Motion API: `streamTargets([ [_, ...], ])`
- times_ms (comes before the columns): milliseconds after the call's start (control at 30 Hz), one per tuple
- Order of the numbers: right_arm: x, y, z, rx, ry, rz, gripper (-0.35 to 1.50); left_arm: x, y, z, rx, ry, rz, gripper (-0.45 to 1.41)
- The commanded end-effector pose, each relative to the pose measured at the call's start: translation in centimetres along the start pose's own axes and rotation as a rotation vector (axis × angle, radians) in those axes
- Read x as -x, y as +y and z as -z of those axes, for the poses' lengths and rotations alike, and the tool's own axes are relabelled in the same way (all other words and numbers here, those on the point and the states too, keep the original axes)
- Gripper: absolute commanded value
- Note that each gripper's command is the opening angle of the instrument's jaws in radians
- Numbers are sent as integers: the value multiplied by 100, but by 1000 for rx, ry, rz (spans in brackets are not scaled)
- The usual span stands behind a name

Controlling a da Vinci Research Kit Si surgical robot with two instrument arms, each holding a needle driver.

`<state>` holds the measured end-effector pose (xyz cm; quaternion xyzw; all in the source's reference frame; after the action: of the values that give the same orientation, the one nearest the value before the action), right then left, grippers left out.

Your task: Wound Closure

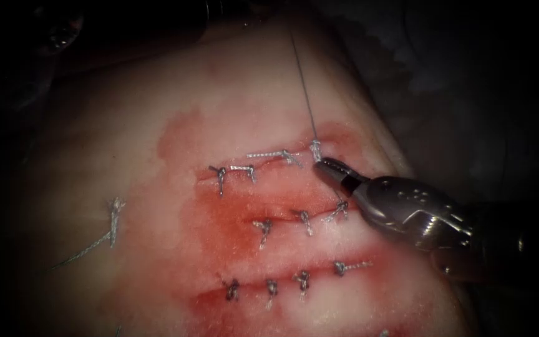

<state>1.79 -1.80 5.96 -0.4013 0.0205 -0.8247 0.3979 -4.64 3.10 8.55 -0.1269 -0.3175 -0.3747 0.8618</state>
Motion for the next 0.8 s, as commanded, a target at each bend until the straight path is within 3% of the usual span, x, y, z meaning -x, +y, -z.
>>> streamTargets([
  [33, 1, 9, -10, 8, 13, 1, -35, 12, 10, -8, 15, -1, -2, -45],
  [800, -4, 27, 9, 28, 94, -19, -35, 13, 6, -19, 12, 4, -36, -45],
])
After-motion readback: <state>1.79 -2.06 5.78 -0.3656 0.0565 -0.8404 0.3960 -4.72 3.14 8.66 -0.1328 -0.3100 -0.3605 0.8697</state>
